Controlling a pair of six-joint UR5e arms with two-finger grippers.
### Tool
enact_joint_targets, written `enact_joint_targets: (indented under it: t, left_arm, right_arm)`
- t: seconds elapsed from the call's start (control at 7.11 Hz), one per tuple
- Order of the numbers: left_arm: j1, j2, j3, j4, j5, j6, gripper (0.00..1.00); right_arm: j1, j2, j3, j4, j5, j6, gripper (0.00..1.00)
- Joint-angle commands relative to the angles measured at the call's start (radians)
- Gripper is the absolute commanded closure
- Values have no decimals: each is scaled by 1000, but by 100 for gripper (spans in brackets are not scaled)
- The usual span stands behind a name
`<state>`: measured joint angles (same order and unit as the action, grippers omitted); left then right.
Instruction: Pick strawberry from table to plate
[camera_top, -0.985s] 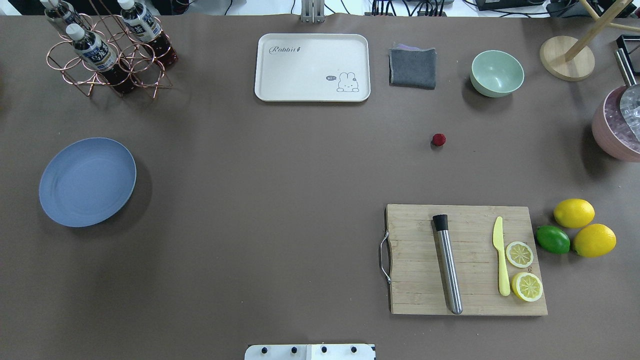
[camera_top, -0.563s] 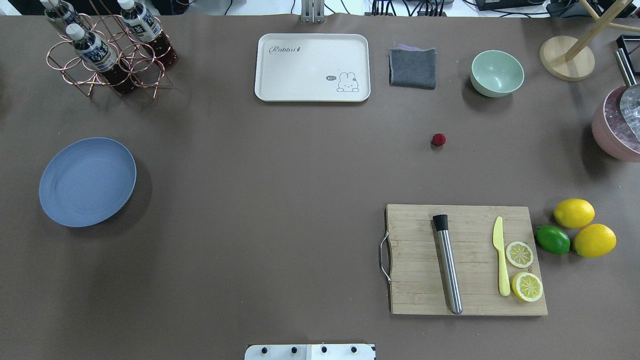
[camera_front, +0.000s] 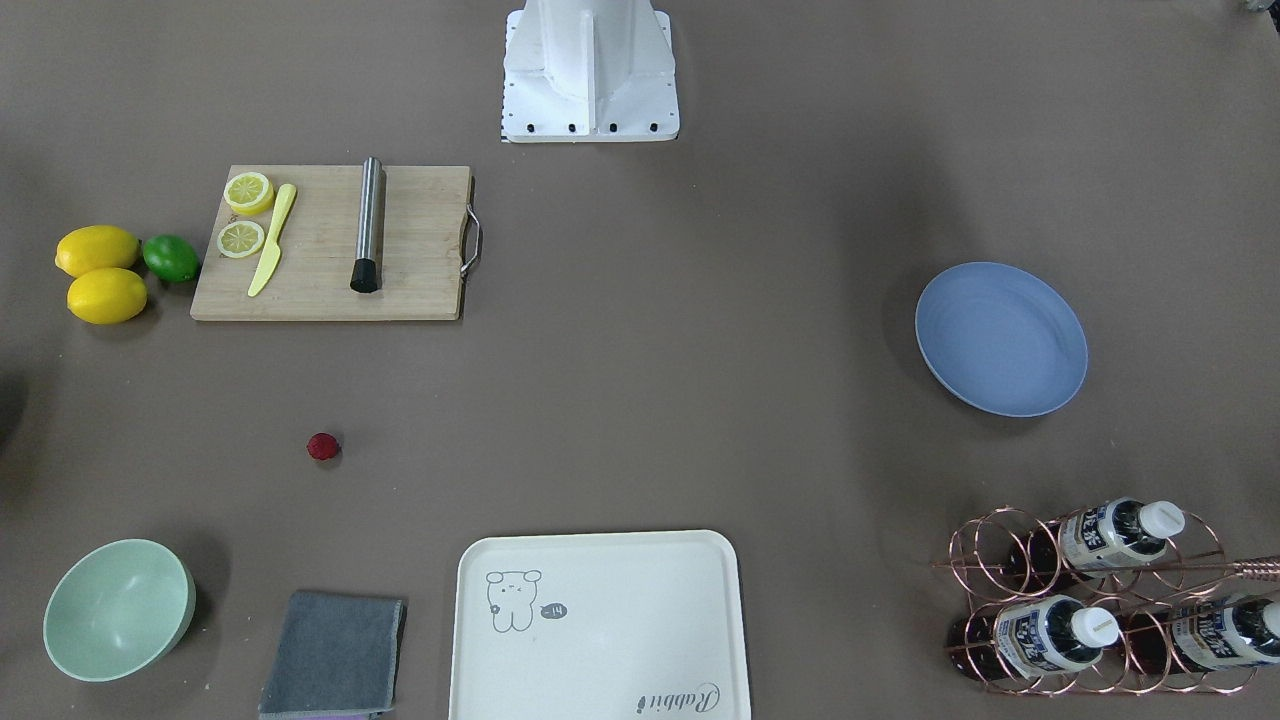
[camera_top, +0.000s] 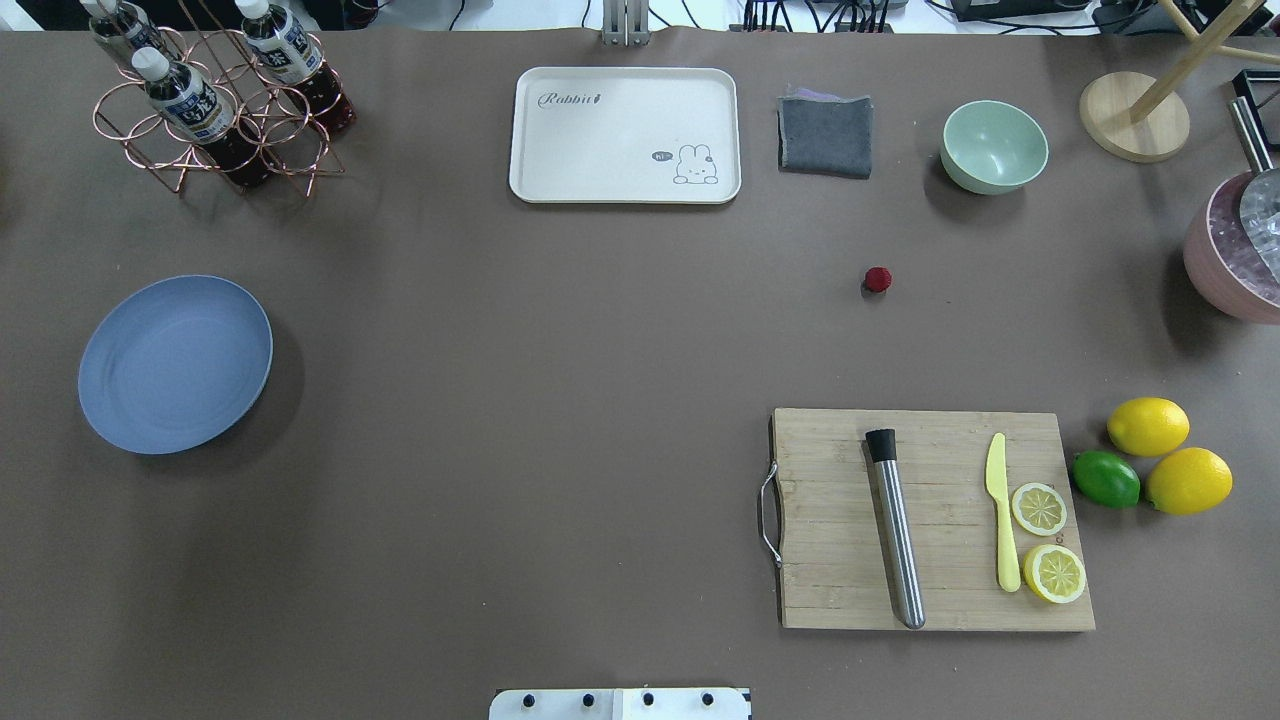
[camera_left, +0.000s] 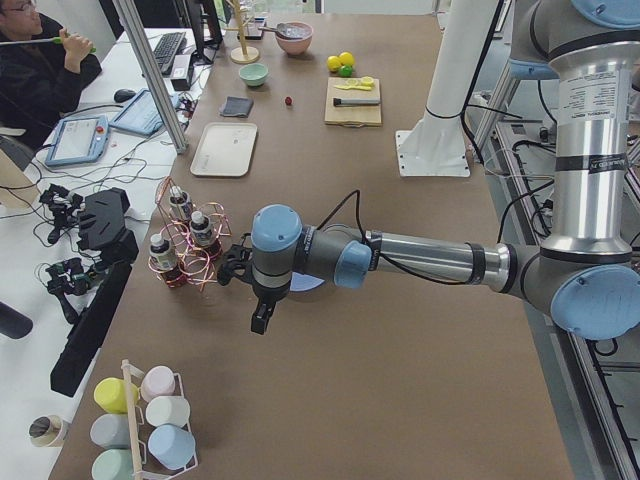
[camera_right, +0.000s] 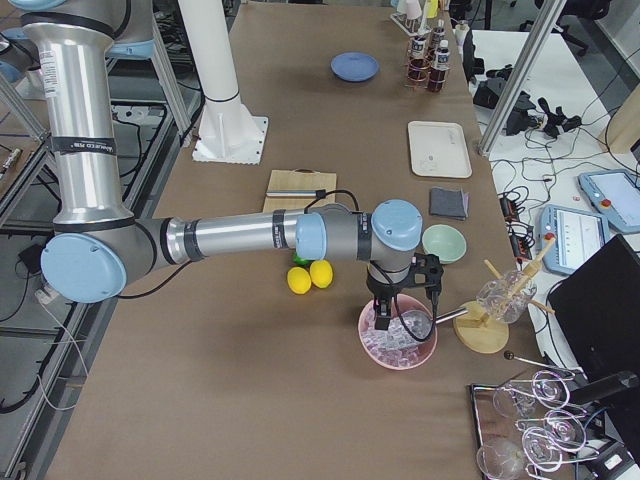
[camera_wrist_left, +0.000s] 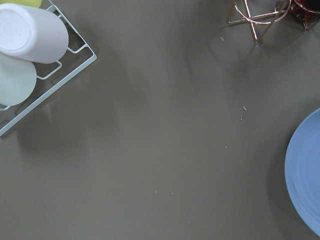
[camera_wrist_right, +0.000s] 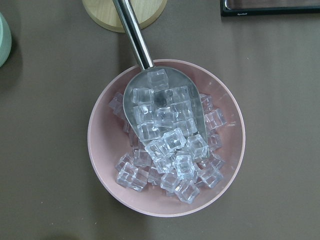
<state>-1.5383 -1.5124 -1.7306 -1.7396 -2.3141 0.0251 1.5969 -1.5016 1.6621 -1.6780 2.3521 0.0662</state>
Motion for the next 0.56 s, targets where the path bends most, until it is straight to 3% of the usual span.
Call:
enact_joint_targets:
  t: [0.0, 0.42]
  left_arm:
    - [0, 1, -10, 2, -5, -2, 2]
    - [1, 1, 0, -12, -24, 6, 2]
  right_arm:
    - [0, 1, 2, 0, 4, 1, 0]
    - [-5, 3, 1, -2, 7, 3, 0]
